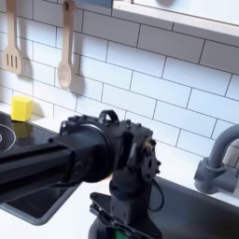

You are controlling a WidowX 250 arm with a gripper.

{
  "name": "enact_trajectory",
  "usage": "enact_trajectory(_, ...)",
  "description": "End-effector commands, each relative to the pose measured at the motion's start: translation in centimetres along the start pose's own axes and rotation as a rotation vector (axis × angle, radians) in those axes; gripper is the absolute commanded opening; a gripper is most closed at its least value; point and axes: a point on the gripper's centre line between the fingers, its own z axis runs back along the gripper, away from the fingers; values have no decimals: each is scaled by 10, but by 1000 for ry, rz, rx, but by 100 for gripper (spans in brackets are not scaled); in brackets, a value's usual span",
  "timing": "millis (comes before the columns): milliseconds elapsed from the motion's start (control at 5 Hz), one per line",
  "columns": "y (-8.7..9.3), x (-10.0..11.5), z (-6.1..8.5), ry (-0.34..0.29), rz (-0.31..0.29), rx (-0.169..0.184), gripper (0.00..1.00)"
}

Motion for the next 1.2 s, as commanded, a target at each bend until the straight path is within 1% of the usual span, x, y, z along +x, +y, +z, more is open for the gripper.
enact_trajectory(0, 4, 1, -16, 12, 4, 34, 0)
enact_trajectory(200, 2, 1, -11, -2, 4, 30, 0)
enact_trajectory(400, 4, 0, -7, -11, 5, 16, 80)
enact_trajectory(600, 2, 0, -7, -11, 13, 29, 100)
enact_trajectory(800, 2, 0, -7, -10, 5, 25, 100)
enact_trajectory(1000, 2, 1, -1, -20, 2, 17, 100)
